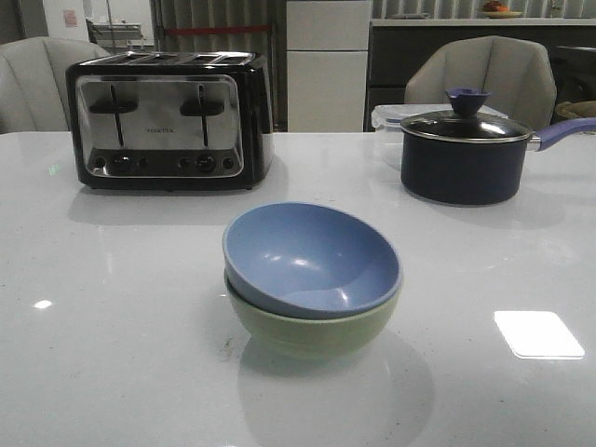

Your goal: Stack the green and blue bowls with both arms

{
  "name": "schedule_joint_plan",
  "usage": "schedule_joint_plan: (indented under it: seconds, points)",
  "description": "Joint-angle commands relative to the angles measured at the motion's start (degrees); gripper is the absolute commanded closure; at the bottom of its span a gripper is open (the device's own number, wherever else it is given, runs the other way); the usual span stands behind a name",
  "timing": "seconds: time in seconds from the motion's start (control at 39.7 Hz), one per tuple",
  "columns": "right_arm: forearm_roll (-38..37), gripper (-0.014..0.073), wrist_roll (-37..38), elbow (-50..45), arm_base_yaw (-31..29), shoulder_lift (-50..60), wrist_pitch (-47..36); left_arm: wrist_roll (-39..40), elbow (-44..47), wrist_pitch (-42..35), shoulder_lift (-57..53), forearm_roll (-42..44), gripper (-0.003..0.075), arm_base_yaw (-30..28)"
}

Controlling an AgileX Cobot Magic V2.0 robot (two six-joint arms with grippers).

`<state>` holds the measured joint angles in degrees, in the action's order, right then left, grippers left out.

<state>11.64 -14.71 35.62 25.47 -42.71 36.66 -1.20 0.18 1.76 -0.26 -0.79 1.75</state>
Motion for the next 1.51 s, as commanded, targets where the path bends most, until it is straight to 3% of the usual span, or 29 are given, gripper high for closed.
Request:
schedule_joint_plan:
  seconds: [0.0, 1.08, 1.26, 1.49]
  points:
    - [0.33, 0.0537, -0.35, 1.52, 0.02, 0.4, -3.41, 0.64, 0.3, -5.71, -1.19, 0.18, 0.0627, 1.3]
    - [0.33, 0.0537, -0.35, 1.38, -0.12, 1.1, -3.33, 0.64, 0.3, -5.57, -1.19, 0.18, 0.0627, 2.22]
    - [1.13, 0.0537, -0.35, -2.28, -7.97, 7.57, -6.6, 0.64, 0.3, -5.57, -1.19, 0.18, 0.0627, 2.22]
    - [1.07, 0.0537, -0.35, -15.9, -20.67, 23.28, -23.75, 0.64, 0.3, -5.57, -1.19, 0.18, 0.0627, 2.22]
